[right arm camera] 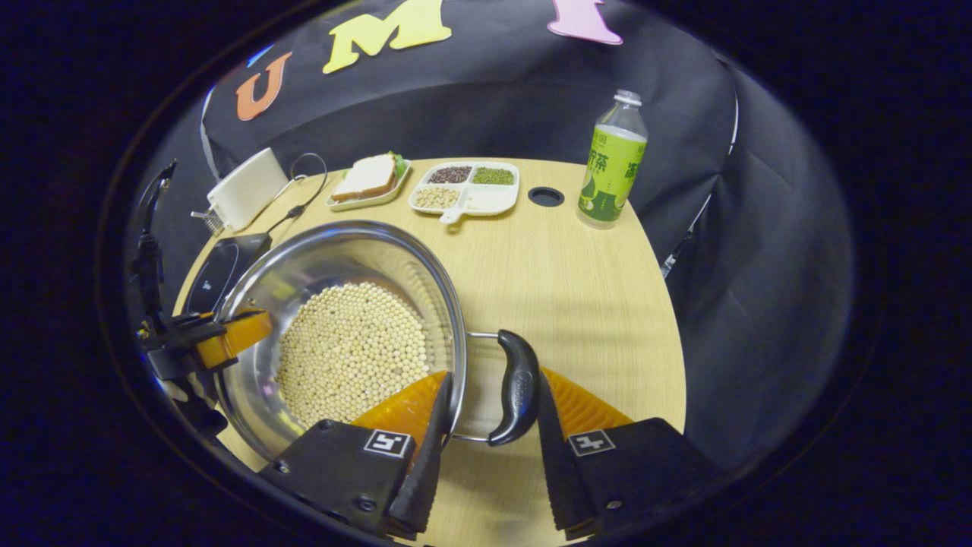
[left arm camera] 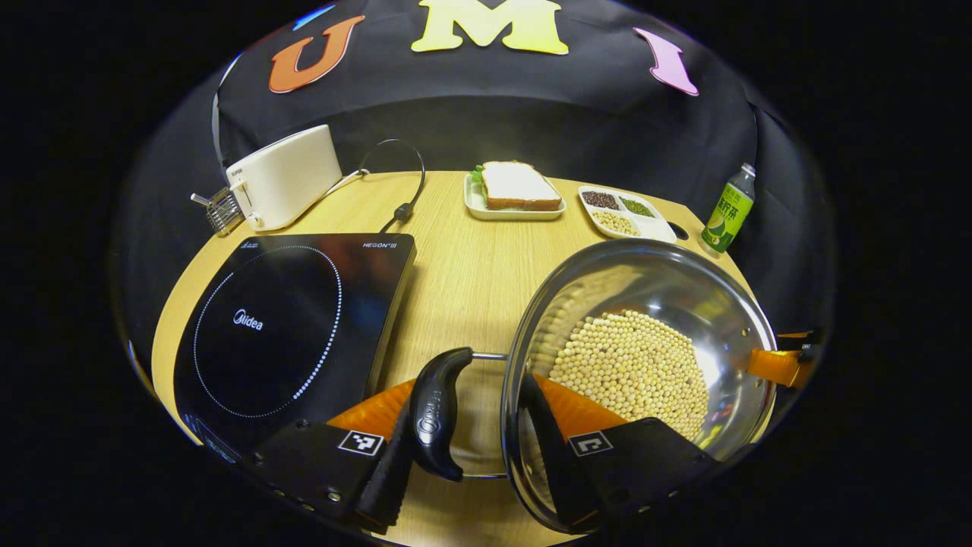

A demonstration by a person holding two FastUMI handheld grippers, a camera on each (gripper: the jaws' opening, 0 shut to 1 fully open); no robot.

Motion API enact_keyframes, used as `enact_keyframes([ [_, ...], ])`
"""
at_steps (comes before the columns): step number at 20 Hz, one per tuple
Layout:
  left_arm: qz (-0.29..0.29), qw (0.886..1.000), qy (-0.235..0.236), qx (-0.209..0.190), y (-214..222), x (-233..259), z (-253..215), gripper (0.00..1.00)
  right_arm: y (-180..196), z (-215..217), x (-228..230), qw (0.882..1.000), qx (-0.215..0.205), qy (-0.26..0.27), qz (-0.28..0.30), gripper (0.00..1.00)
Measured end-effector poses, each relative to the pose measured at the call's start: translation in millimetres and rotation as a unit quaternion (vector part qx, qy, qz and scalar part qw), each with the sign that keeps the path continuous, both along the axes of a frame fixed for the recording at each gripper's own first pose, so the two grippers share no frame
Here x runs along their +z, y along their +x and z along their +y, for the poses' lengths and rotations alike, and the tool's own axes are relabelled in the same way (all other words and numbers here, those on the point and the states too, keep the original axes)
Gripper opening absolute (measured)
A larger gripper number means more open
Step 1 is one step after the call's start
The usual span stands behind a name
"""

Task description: First push the handle of the pot to place it horizontally, then grasp the pot with both hands and set it on the induction cooktop.

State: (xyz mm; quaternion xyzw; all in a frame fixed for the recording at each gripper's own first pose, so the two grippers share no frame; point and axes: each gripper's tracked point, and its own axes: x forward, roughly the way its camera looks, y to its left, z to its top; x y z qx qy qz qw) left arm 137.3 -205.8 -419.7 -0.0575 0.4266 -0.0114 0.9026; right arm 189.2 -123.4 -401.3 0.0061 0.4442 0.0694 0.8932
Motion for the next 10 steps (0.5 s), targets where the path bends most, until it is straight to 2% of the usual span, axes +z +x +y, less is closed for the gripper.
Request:
enact_keyframes([
  [5, -0.011, 1.000, 0.002, -0.007, 5, 17, 10, 0.72, 0, 8, 15, 1.000, -0.004, 0.006, -0.016, 0.53],
  [10, -0.026, 1.000, 0.007, -0.010, 10, 40, 33, 0.72, -3, 30, 37, 1.000, -0.009, 0.016, -0.025, 0.53],
])
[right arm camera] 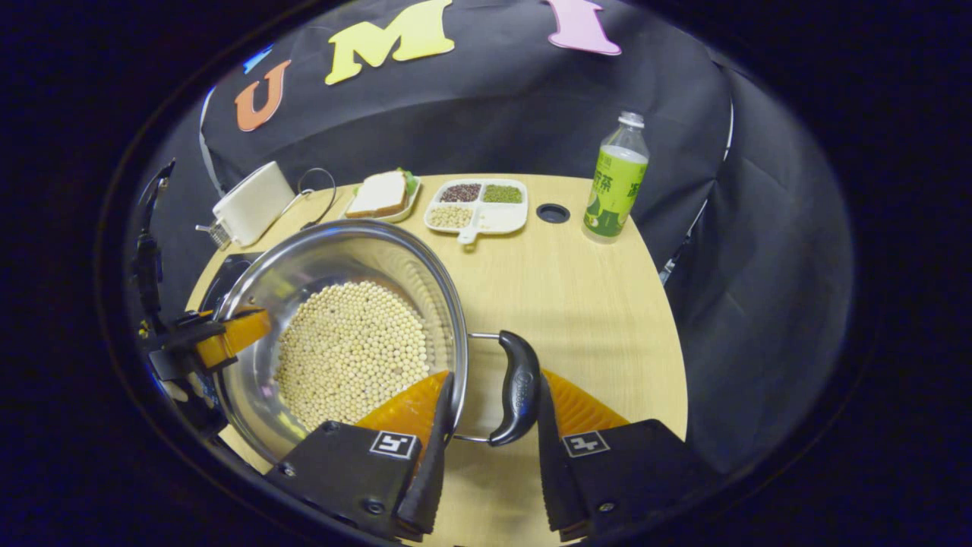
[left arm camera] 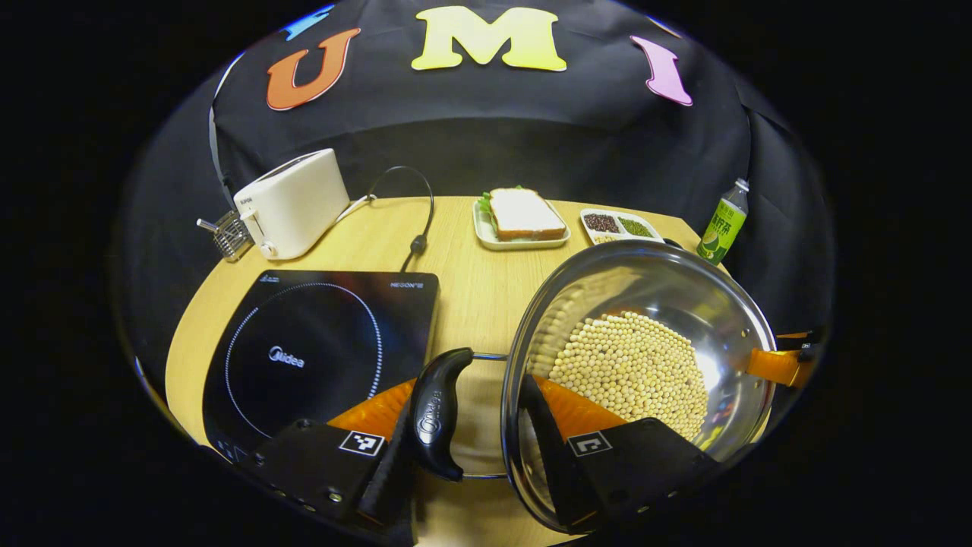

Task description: First push the handle of the pot to place it horizontally, then grasp the pot with both hands and set it on the induction cooktop.

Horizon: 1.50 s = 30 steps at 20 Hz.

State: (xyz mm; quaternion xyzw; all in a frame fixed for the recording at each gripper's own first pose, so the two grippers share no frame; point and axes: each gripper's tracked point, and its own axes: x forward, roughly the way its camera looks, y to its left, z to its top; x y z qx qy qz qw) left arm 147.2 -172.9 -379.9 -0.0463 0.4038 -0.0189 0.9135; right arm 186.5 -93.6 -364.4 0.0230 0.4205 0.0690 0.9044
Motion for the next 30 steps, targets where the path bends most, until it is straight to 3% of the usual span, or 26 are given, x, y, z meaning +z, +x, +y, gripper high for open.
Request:
enact_keyframes([
  [9, -0.019, 1.000, 0.006, -0.001, 2, 36, 75, 0.72, -13, 73, 40, 1.000, -0.003, 0.010, -0.016, 0.53],
  [17, -0.017, 1.000, 0.004, 0.010, -7, 39, 163, 0.72, -22, 159, 56, 1.000, 0.005, 0.014, -0.021, 0.53],
  [30, -0.001, 1.000, 0.023, 0.012, 7, 9, 278, 0.72, -14, 281, 35, 1.000, 0.003, 0.027, 0.004, 0.53],
])
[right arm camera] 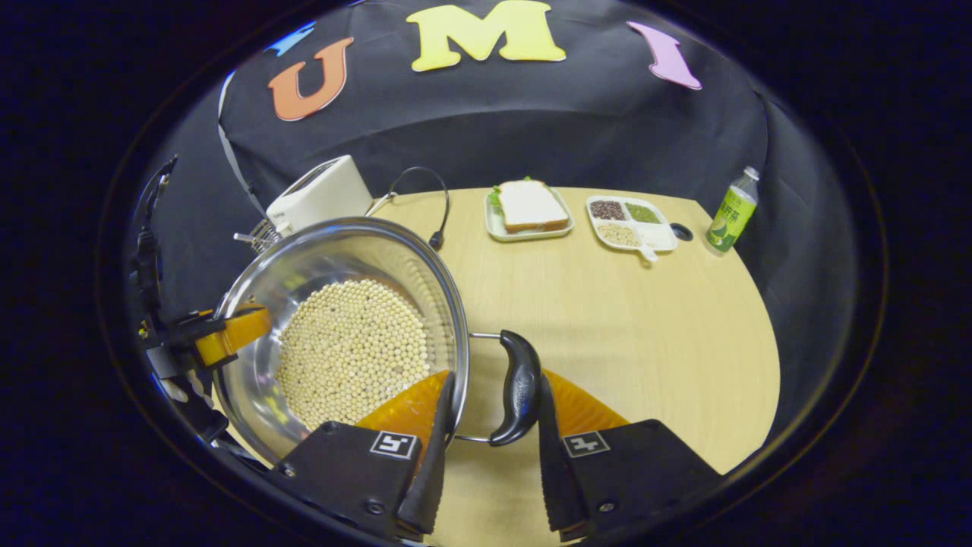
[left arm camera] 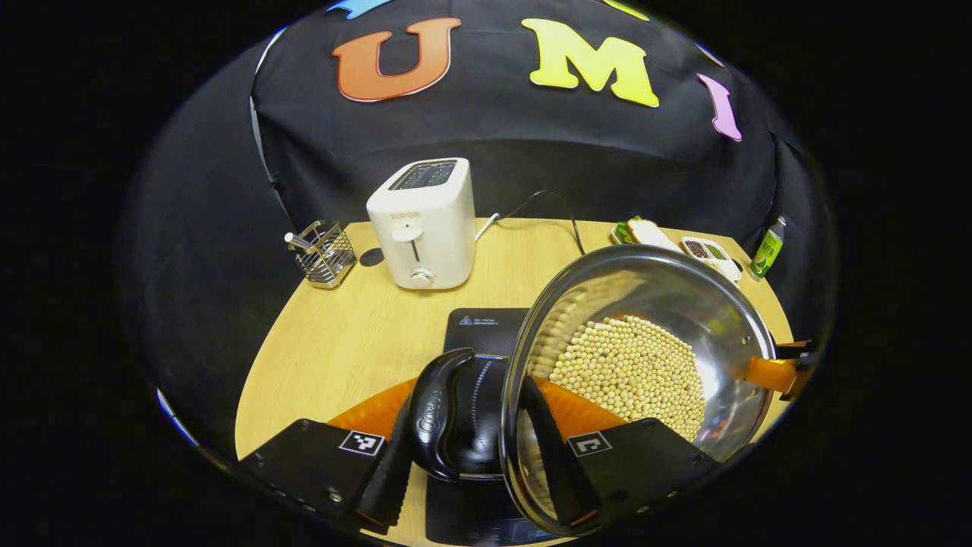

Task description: First push the handle of the pot to place it horizontally, then grasp the pot with both hands and set it on the induction cooktop.

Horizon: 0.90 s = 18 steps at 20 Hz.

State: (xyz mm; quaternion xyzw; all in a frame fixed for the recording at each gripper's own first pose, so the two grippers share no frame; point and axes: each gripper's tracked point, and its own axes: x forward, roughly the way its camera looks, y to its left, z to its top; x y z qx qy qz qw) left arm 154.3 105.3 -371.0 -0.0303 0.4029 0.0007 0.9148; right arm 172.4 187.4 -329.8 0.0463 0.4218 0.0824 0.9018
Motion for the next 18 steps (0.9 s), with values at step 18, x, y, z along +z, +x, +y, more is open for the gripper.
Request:
enact_keyframes([
  [18, 0.017, 0.999, -0.028, -0.010, 8, -39, 29, 0.72, 9, 35, -10, 0.999, -0.008, -0.045, 0.009, 0.53],
])
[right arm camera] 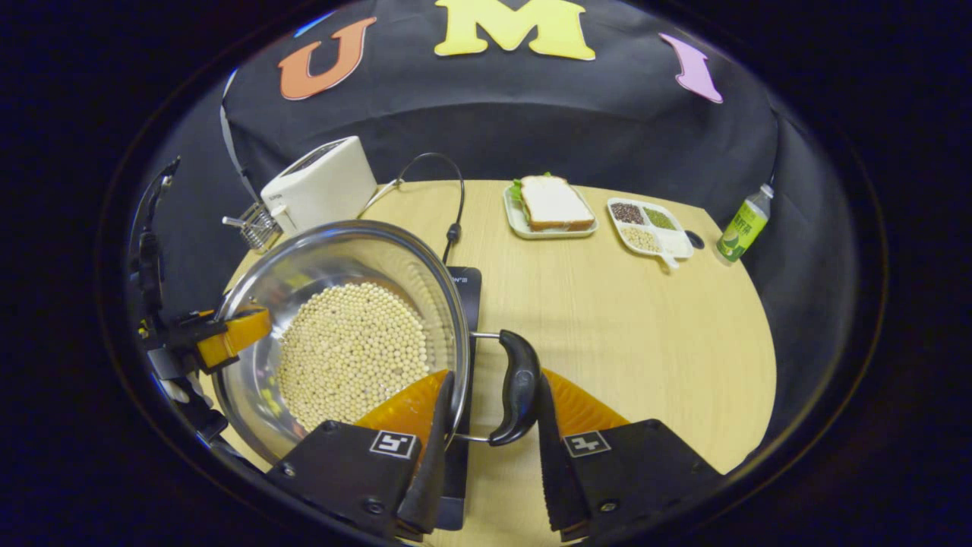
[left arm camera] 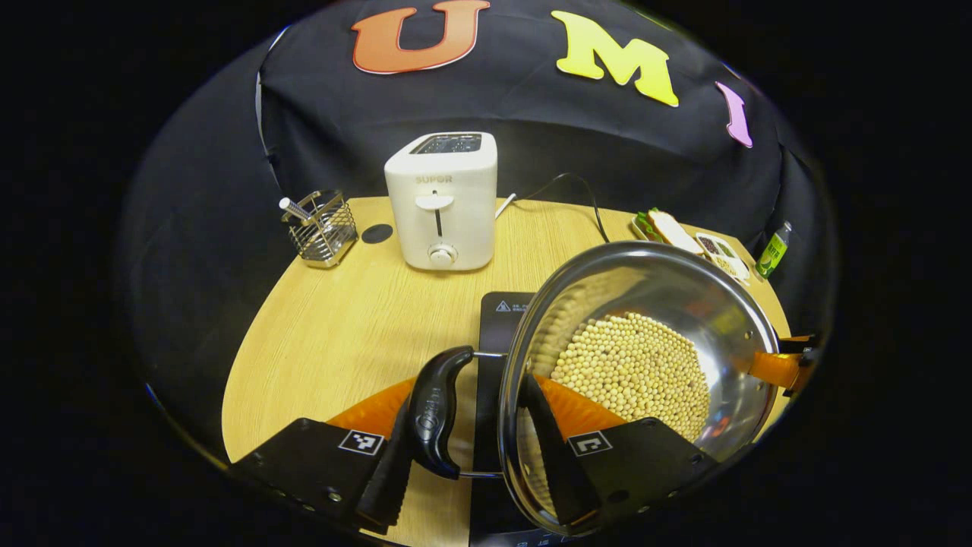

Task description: First push the handle of the pot to place it horizontally, then grasp the pot with both hands and set it on the induction cooktop.

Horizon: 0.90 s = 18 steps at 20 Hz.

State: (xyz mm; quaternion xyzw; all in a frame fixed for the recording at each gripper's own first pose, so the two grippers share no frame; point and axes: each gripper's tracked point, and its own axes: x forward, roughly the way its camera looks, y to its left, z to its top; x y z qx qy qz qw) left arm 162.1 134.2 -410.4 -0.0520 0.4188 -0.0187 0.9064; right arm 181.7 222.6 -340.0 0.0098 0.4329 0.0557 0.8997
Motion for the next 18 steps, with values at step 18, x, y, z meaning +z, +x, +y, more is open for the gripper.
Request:
enact_keyframes([
  [18, -0.125, 0.990, 0.063, 0.004, 13, 58, 24, 0.97, 4, -12, 28, 0.995, 0.026, 0.011, -0.091, 0.82],
])
